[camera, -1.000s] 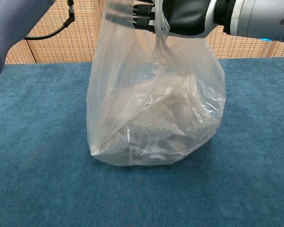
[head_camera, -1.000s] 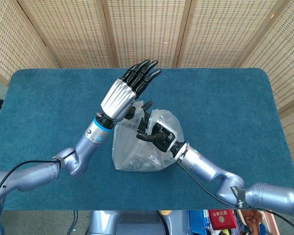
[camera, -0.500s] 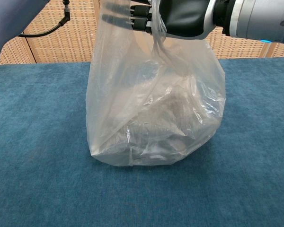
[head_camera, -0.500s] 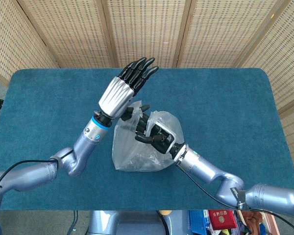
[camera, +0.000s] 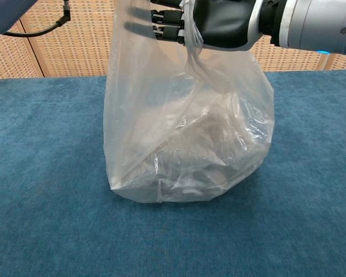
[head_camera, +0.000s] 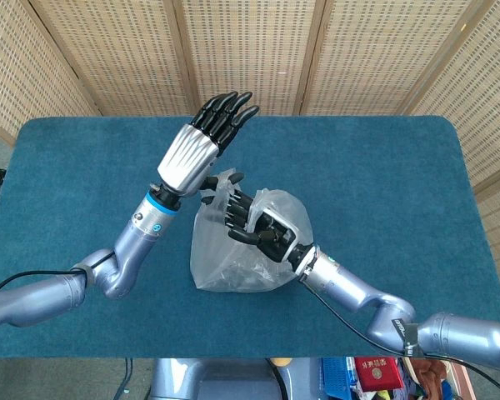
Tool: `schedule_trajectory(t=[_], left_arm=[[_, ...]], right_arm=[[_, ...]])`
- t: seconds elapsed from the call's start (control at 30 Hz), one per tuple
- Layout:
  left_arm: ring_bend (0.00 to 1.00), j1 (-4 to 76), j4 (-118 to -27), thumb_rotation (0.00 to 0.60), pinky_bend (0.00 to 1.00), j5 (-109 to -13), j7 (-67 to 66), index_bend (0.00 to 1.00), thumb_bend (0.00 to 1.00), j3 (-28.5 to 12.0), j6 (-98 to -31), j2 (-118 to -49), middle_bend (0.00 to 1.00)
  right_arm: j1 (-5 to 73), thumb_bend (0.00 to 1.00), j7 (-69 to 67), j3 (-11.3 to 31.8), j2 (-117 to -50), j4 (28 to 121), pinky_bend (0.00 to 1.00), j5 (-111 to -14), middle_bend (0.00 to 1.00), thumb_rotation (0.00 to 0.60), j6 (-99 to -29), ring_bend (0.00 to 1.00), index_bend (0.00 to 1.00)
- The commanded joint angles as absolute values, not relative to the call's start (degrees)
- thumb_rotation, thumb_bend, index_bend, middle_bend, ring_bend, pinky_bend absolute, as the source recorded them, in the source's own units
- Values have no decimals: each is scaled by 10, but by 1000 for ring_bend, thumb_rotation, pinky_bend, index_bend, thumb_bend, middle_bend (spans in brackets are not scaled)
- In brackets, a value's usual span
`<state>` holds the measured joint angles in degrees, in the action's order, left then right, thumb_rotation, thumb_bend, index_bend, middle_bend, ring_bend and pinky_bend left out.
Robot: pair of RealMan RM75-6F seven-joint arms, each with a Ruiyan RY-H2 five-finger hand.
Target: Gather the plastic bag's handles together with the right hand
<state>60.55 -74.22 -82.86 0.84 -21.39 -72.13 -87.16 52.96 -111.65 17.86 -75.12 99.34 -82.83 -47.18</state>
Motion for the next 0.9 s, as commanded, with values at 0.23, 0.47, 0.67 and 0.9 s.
schedule_trajectory(t=[0.23,0.47,0.67,0.9], left_arm=[[0,606,-718,600,81,-834,7,0,40,-209,-727,-882,0],[0,624,-723,600,88,-821,-7,0,41,-222,-713,-898,0],[0,629,-740,600,95,-817,-12,0,40,-231,-712,-894,0],[0,633,-751,600,99,-814,-21,0,39,-233,-705,-889,0]], right_arm=[[531,271,-1119,179,-752,998,150,-835,274,600,-466,147,147],[534,278,-1115,177,-754,1004,153,-835,318,600,-457,186,147],[534,281,-1110,176,-755,1003,153,-830,318,600,-451,186,147],[537,289,-1101,175,-763,1006,153,-829,319,600,-444,186,146]])
